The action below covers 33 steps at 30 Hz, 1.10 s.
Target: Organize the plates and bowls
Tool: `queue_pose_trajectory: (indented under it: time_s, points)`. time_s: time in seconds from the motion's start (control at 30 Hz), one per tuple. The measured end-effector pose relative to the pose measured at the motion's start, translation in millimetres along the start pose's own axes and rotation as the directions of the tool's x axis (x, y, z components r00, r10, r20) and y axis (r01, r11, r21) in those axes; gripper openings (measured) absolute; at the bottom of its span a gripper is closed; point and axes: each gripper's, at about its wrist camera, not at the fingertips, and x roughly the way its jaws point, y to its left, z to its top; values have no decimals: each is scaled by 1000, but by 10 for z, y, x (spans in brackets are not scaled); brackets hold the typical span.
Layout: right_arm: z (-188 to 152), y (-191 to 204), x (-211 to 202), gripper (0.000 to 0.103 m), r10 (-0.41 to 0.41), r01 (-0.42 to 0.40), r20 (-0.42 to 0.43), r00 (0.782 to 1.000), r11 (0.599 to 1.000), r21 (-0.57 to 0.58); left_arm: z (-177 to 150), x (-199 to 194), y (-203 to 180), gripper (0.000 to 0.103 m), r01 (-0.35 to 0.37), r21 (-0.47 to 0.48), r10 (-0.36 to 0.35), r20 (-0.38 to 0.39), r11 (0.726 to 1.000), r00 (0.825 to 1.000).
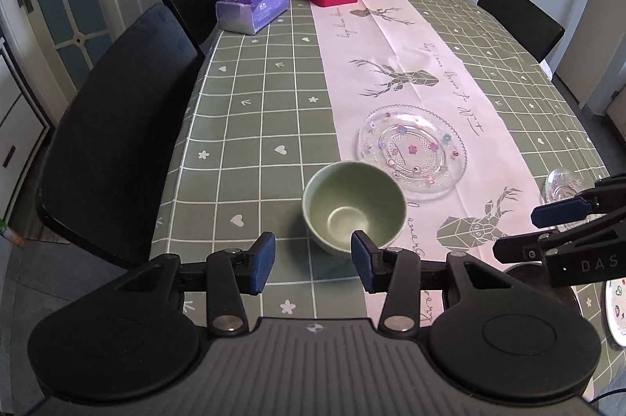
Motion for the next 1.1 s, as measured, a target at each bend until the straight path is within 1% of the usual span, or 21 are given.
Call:
queue_pose_trajectory:
  time_s: [0.1, 0.2, 0.27, 0.37, 0.43, 0.5, 0.6, 0.73, 0.8, 0.83, 0.93, 1.1]
  points:
    - [113, -15, 148, 50, 2, -2, -18, 1000, 1000, 9, 31, 120, 57, 51, 22, -14, -22, -5, 1000, 1000]
    - [221, -41, 297, 50, 10, -9, -35, 999, 999, 32, 77, 241, 119, 51, 49, -37, -50, -9, 998, 999]
    - [290, -52, 399, 47, 19, -17, -47, 999, 999, 46, 111, 323, 160, 51, 68, -56, -69, -11, 996, 998]
    - [374, -72, 528, 46, 50, -46, -57, 997, 996, 75, 169, 460, 206, 51, 90, -87, -92, -17, 992, 996]
    - [443, -81, 625, 44, 70, -64, -63, 996, 994, 93, 206, 564, 217, 51, 103, -105, -107, -25, 989, 994]
    - [501, -76, 709, 42, 85, -78, -67, 994, 991, 109, 229, 677, 212, 51, 96, -112, -101, -45, 989, 994]
    - [573, -54, 837, 37, 114, -104, -81, 990, 986, 127, 232, 843, 204, 50, 65, -107, -75, -95, 992, 993]
    - [627, 10, 955, 35, 124, -112, -101, 987, 987, 117, 206, 1013, 237, 46, 34, -91, -48, -151, 995, 987]
    - [653, 27, 1027, 34, 124, -112, -114, 986, 987, 113, 188, 1079, 255, 40, 38, -89, -53, -175, 995, 983]
    - [663, 35, 1058, 32, 124, -110, -120, 985, 988, 112, 179, 1103, 261, 39, 41, -89, -57, -184, 995, 981]
    - [686, 60, 1147, 29, 118, -104, -137, 983, 989, 105, 163, 1152, 251, 37, 54, -83, -69, -197, 995, 978]
    - [701, 105, 1259, 21, 111, -97, -159, 981, 991, 94, 173, 1216, 196, 27, 59, -69, -72, -216, 996, 974]
